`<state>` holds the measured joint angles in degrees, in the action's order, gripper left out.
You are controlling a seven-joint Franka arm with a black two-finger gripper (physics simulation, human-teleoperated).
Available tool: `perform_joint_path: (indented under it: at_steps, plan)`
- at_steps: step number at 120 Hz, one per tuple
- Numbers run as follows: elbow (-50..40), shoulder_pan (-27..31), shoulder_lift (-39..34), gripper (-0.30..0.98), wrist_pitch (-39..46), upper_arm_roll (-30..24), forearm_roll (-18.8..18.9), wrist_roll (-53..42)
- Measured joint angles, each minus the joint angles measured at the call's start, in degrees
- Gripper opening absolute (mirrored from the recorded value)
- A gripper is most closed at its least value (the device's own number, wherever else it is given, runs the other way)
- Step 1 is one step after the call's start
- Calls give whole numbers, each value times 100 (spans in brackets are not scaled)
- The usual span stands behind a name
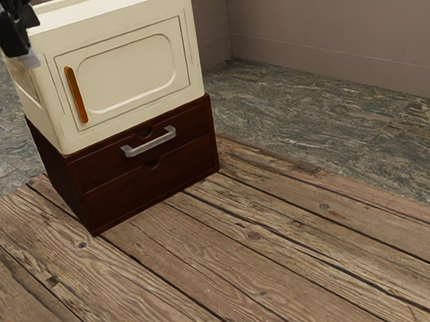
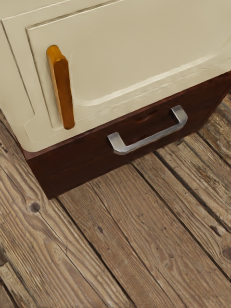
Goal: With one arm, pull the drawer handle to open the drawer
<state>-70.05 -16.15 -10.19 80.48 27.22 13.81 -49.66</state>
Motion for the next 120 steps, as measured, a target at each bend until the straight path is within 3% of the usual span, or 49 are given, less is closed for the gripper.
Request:
perform_joint_path:
  at_steps: [7,18,63,88,107,120]
  plan:
    - [9,-95,44,68,-22,-521,385,1]
    - [-87,-91,244,68,6,-722,674,12]
    - [-1735,51,377,69,1086,-451,798,130]
    - [-2069,-33,679,69,1743,-514,796,334]
    - [-2495,1288,419,69,1956,-1859,787,555]
    - [-2675,1645,362,69,2031,-2165,781,757]
